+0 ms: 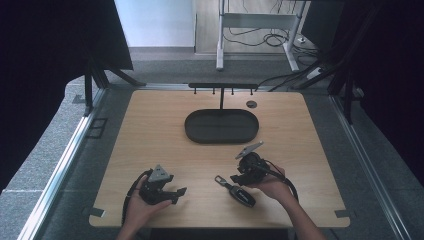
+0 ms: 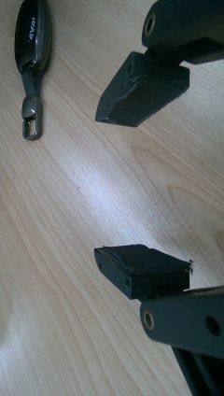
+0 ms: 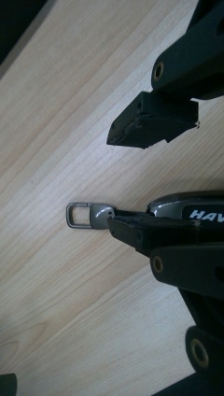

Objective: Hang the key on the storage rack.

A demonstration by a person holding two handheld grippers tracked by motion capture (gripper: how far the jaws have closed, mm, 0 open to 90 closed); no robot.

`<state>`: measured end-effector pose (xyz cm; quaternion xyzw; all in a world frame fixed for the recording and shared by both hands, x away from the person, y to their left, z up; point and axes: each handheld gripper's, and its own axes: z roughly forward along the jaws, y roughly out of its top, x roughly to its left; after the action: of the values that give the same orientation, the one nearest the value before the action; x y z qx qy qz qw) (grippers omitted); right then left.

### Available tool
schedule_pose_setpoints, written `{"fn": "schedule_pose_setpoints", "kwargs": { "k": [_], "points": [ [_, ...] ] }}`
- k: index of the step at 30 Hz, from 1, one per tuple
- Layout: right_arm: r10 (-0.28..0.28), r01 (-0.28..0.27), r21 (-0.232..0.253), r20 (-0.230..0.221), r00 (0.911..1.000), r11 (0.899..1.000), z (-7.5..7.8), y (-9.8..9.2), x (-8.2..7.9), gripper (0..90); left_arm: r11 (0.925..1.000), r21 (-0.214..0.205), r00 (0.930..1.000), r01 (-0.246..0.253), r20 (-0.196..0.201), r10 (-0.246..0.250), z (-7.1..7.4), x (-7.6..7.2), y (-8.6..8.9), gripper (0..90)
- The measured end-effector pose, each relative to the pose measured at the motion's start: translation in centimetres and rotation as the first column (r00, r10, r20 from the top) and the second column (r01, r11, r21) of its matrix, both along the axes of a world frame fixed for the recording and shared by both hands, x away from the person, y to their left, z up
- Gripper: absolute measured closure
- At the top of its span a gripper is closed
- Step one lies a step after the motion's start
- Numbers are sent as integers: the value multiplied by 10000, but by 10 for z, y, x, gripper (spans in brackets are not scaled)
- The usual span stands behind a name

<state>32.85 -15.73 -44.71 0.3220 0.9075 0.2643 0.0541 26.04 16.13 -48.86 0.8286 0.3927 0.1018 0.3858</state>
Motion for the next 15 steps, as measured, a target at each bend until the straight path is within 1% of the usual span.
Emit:
{"fn": "schedule_pose_setpoints", "kwargs": {
  "k": [6,15],
  "points": [
    [243,-247,-177,-182,9995,9995,-1,8,-2,549,10000,-10,10000,26,3,-26,0,0,0,304],
    [366,-388,-496,-449,9983,9980,-8,18,0,556,10000,-88,10000,-37,-4,37,1,0,2,304]
  ]
}}
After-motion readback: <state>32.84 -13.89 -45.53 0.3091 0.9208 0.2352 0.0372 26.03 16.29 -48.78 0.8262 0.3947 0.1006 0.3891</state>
